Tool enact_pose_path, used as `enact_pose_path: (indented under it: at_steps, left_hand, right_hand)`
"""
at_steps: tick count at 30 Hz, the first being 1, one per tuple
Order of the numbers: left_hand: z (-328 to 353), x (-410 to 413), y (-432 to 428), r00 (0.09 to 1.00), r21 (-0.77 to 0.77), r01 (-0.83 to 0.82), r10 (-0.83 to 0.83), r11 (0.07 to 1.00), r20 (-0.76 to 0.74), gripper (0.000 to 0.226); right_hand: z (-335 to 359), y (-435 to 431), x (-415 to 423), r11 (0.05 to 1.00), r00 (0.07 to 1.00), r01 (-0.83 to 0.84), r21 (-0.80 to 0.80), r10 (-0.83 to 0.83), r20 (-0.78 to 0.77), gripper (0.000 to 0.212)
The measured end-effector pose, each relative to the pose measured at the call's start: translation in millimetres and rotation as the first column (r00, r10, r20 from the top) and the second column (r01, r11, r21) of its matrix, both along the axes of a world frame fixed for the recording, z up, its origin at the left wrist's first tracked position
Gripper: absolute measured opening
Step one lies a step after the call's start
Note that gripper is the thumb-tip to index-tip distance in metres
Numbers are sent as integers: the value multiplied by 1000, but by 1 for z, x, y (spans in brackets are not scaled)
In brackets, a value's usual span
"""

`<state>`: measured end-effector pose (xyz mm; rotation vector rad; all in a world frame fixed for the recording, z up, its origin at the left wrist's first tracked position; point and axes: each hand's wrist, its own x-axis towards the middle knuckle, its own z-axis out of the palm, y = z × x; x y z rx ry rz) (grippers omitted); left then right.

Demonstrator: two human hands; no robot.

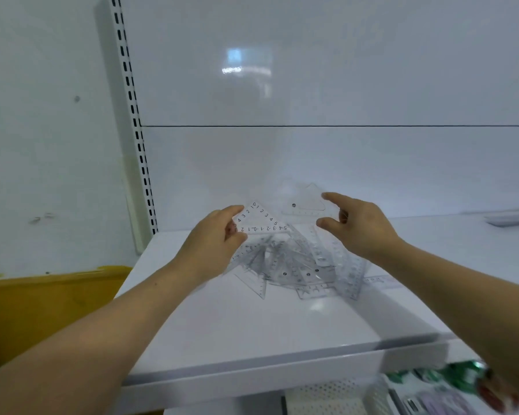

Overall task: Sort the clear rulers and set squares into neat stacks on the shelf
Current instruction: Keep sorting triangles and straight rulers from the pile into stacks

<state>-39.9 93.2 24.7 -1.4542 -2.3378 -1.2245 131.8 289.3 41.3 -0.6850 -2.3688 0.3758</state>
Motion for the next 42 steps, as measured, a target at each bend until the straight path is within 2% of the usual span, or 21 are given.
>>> enact_pose_path:
  at_steps: [9, 16, 20, 26, 32, 42]
  left_hand:
    - [-8, 63, 51, 984, -7, 178, -177, 984, 17, 49]
    - [-5, 178, 127, 931, -109, 343, -353, 933, -92, 41]
    - [-10, 264, 178, 901, -140, 411, -424, 901, -86, 41]
    - [-14, 362, 246, 895, -160, 422, -438, 892, -81, 47]
    - [-16, 389, 296, 927, -205, 347, -367, 915, -73, 49]
    - [-14, 348, 387, 974, -231, 220, -226, 948, 2, 47]
  right_hand:
    - [-12, 17, 109, 960, 961, 277, -34, -278, -12, 54]
    - [-15, 49, 246, 898, 895, 440, -12, -438, 88, 57]
    - [-21, 74, 345, 848, 841, 529, -23, -520, 152, 57]
    - [-28, 114, 458, 810, 809, 580, -85, -562, 171, 56]
    - [-34, 165, 480, 812, 820, 568, -134, -545, 174, 56]
    - [-38, 280, 430, 892, 887, 432, -128, -396, 236, 55]
